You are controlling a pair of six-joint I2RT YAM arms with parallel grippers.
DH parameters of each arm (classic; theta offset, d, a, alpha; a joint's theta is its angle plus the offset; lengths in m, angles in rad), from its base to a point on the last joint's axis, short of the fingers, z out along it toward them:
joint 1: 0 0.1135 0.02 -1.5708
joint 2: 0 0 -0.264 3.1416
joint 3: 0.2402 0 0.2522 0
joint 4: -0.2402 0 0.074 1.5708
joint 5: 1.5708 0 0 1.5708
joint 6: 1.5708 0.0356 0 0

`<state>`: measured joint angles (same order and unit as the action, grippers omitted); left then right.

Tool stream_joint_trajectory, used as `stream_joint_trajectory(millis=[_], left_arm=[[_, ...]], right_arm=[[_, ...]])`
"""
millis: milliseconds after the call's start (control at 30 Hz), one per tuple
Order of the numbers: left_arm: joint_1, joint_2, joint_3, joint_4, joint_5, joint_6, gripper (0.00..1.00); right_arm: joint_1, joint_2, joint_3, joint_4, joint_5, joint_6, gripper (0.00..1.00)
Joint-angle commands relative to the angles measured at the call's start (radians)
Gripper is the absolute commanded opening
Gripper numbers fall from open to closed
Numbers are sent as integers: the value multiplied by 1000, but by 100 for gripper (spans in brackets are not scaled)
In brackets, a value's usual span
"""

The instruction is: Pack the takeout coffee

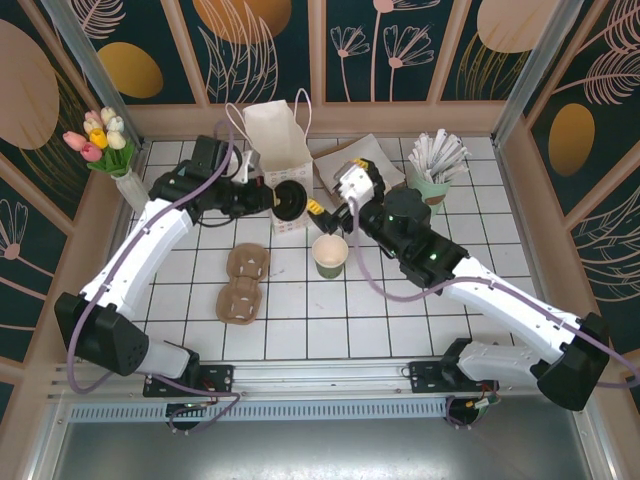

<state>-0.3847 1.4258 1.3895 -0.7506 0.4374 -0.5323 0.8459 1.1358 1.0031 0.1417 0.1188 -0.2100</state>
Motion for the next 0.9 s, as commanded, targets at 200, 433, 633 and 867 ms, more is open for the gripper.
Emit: stream_joint_trajectory(millis=[200,433,633,867], left_arm=[[-115,-50,-153,85,-53,-149,0],[-194,6,-201,175,-69,-277,0],[-252,100,-139,125,-126,-292,0],[-271,160,-110,109,-125,-287,0]], right_arm=[[-216,-32,-142,-170,-86,879,99],[-373,-59,-276,-176,-394,972,97],[-418,-41,-362,-158,-583,938,97],[-423,-29,-435,6,-679,1005,97]])
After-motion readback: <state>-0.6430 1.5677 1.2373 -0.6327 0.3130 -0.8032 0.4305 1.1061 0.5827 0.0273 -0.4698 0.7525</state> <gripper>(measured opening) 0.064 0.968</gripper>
